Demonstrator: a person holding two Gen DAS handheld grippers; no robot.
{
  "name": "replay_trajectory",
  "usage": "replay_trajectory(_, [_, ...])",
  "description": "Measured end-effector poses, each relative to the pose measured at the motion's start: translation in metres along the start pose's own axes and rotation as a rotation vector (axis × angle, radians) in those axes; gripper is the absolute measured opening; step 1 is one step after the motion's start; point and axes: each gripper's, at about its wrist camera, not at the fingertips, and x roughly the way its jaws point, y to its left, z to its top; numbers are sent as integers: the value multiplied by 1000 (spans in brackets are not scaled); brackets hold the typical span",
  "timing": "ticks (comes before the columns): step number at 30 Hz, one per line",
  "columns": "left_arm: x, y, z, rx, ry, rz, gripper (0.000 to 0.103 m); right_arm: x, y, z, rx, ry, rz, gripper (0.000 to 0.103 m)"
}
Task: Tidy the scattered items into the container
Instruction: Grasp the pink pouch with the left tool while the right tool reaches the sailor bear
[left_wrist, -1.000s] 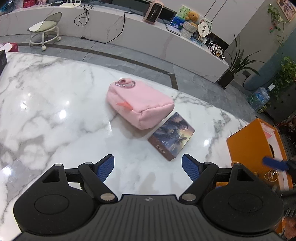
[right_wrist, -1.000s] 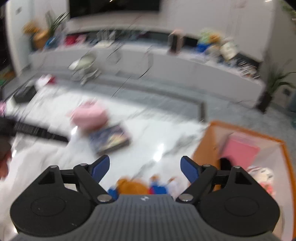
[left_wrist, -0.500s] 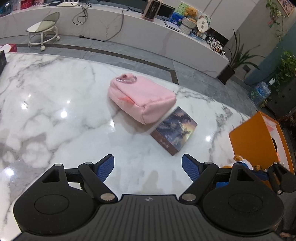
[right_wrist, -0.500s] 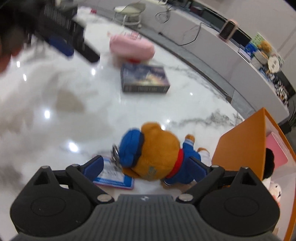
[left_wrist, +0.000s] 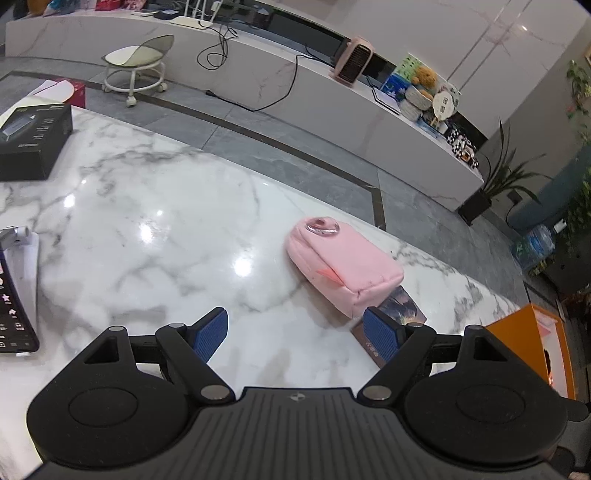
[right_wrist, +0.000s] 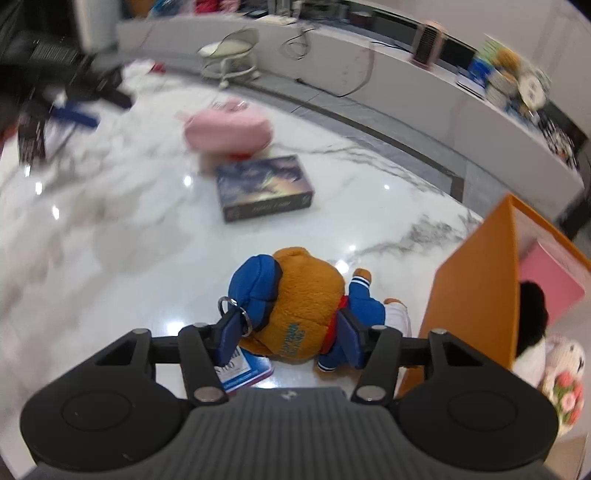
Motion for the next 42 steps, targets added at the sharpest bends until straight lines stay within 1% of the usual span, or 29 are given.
replay_trajectory(3, [-2, 3, 2, -12, -9, -2, 95, -12, -12, 2, 102, -47, 100, 54])
replay_trajectory(4, [-3, 3, 3, -12, -10, -5, 95, -18, -14, 3, 126, -72, 127, 51])
replay_trajectory(5, [-3, 3, 3, -12, -10, -7, 95, -23, -17, 4, 151, -106, 156, 35])
replay_trajectory(6, [-4, 3, 3, -11, -11, -10, 95, -29, -19, 5, 176, -141, 186, 29])
replay_trajectory(7, [-4, 3, 3, -11, -12, -12, 95, -33, -21, 7, 197, -164, 212, 7])
replay_trajectory(9, [-3, 2, 2, -7, -8, -11, 95, -41, -26, 9, 239, -207, 264, 7])
replay_trajectory(10, [-3, 1, 1, -4, -6, -11, 95, -45, -28, 10, 259, -229, 291, 8])
replay_trajectory(12, [-2, 0, 0, 0, -2, -10, 95, -42, -20, 10, 212, -208, 270, 14])
replay_trajectory(13, [-1, 0, -1, 2, -1, -9, 95, -41, -15, 10, 186, -196, 258, 21])
replay_trajectory(14, [-1, -1, -1, 5, 1, -9, 95, -36, -10, 9, 162, -168, 240, 46])
replay_trajectory(16, [0, -2, -3, 9, 5, -8, 95, -26, -1, 6, 117, -109, 203, 65])
replay_trajectory(18, [5, -6, -6, 26, 1, -5, 95, -15, 11, 3, 79, -45, 172, 65])
replay_trajectory(20, [12, -13, -10, 54, -10, 1, 95, -4, 22, -1, 45, -1, 143, 65])
replay_trajectory(24, [27, -27, -19, 110, -32, 12, 95, 9, 34, -4, 31, 16, 129, 65])
replay_trajectory(27, [38, -38, -25, 150, -48, 20, 95, 14, 31, -7, 40, 22, 131, 65])
replay_trajectory(29, [48, -43, -29, 144, -64, 14, 95, 17, 27, -9, 45, 28, 123, 65])
replay_trajectory(31, [54, -40, -30, 52, -68, -57, 95, 18, 21, -11, 45, 33, 118, 65])
replay_trajectory(32, [56, -37, -30, -12, -70, -87, 95, 18, 18, -11, 47, 33, 118, 66])
replay_trajectory(34, [59, -35, -30, -109, -74, -129, 95, 20, 15, -11, 52, 33, 118, 66])
replay_trajectory(37, [63, -31, -29, -196, -86, -203, 95, 22, 12, -12, 54, 33, 122, 66])
replay_trajectory(40, [70, -18, -30, -340, -103, -252, 95, 24, 14, -13, 43, 40, 125, 66])
replay_trajectory(42, [76, -9, -32, -437, -103, -271, 95, 25, 15, -14, 36, 42, 127, 67])
